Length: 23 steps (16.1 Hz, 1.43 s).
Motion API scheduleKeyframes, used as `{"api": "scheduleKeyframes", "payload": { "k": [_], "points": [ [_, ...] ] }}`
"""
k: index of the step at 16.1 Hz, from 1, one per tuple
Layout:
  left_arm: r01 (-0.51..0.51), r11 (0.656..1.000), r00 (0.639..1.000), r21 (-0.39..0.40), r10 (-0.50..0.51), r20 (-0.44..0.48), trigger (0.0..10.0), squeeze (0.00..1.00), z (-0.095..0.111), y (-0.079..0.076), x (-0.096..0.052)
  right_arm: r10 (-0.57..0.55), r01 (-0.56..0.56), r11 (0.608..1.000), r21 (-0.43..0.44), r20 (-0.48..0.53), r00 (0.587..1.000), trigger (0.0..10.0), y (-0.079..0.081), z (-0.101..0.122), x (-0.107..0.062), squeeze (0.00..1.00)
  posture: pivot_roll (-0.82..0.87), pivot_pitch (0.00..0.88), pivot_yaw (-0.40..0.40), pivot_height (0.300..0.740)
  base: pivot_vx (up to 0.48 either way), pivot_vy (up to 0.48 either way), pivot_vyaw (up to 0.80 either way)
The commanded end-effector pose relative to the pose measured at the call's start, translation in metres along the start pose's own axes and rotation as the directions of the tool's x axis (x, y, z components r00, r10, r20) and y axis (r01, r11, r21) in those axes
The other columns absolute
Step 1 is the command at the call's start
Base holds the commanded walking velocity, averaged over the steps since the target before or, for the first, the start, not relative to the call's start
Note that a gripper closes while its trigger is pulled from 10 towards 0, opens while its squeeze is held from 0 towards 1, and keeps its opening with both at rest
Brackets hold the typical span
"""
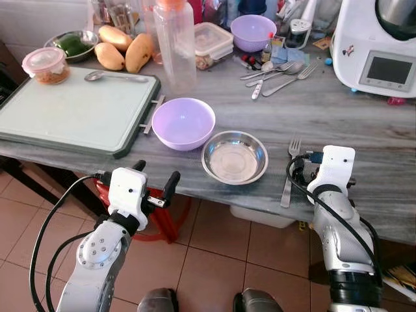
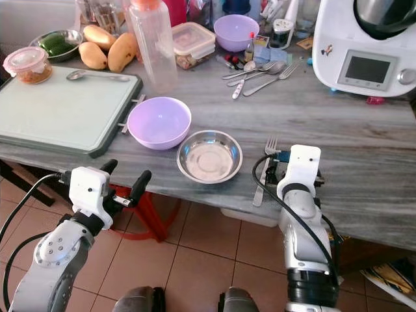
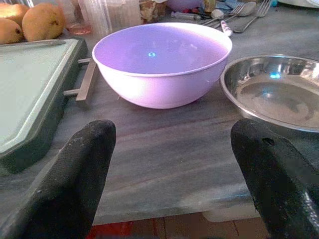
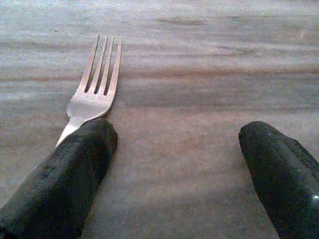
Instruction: Setting the table
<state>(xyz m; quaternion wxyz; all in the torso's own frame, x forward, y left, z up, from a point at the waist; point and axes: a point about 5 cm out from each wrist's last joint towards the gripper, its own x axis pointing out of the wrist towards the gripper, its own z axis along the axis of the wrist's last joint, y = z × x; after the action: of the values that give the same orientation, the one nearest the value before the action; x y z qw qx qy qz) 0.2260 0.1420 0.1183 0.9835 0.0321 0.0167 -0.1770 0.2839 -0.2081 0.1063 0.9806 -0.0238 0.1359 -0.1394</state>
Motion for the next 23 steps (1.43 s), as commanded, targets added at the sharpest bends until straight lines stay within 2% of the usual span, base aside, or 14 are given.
{"api": "scheduleKeyframes", "payload": {
  "k": [1,7,10,15,20,23],
  "points": [
    [0.0,1.0,1.0,0.007,0.001,-0.001,10.0,0.0,0.0,0.001,-0.001,-0.047,0.045,0.999,-0.021,-0.079,0.996,10.0,-0.008,-0.017,-0.002,0.0,0.06,0.117,0.047,0.74,0.0,0.0,0.0],
    [0.001,1.0,1.0,0.007,-0.001,-0.001,10.0,0.0,0.0,0.001,0.0,-0.061,0.061,0.998,-0.003,-0.059,0.996,10.0,-0.012,-0.01,0.01,0.0,0.06,0.118,0.047,0.74,0.0,0.0,0.0],
    [-0.002,1.0,1.0,0.008,0.002,-0.002,10.0,0.0,0.0,0.001,0.0,-0.038,0.038,0.999,-0.004,-0.057,0.998,10.0,-0.008,-0.01,0.011,0.0,0.07,0.119,0.047,0.74,0.0,0.0,0.0],
    [0.002,1.0,1.0,0.008,-0.002,-0.001,10.0,0.0,0.0,0.001,0.0,-0.045,0.045,0.999,0.0,-0.063,0.997,10.0,-0.01,-0.014,0.011,0.0,0.06,0.117,0.05,0.74,0.0,0.0,0.0],
    [0.002,1.0,1.0,0.008,-0.002,-0.001,10.0,0.0,0.0,0.0,0.001,0.045,-0.045,0.999,0.019,-0.037,0.998,10.0,0.002,-0.007,0.014,0.0,0.06,0.112,0.048,0.74,0.0,0.0,0.0],
    [-0.001,1.0,1.0,0.006,0.001,-0.002,10.0,0.0,0.0,0.0,0.0,0.098,-0.097,0.995,0.022,-0.046,0.994,10.0,0.008,-0.01,0.013,0.0,0.06,0.111,0.049,0.74,0.0,0.0,0.0]
  ]
}}
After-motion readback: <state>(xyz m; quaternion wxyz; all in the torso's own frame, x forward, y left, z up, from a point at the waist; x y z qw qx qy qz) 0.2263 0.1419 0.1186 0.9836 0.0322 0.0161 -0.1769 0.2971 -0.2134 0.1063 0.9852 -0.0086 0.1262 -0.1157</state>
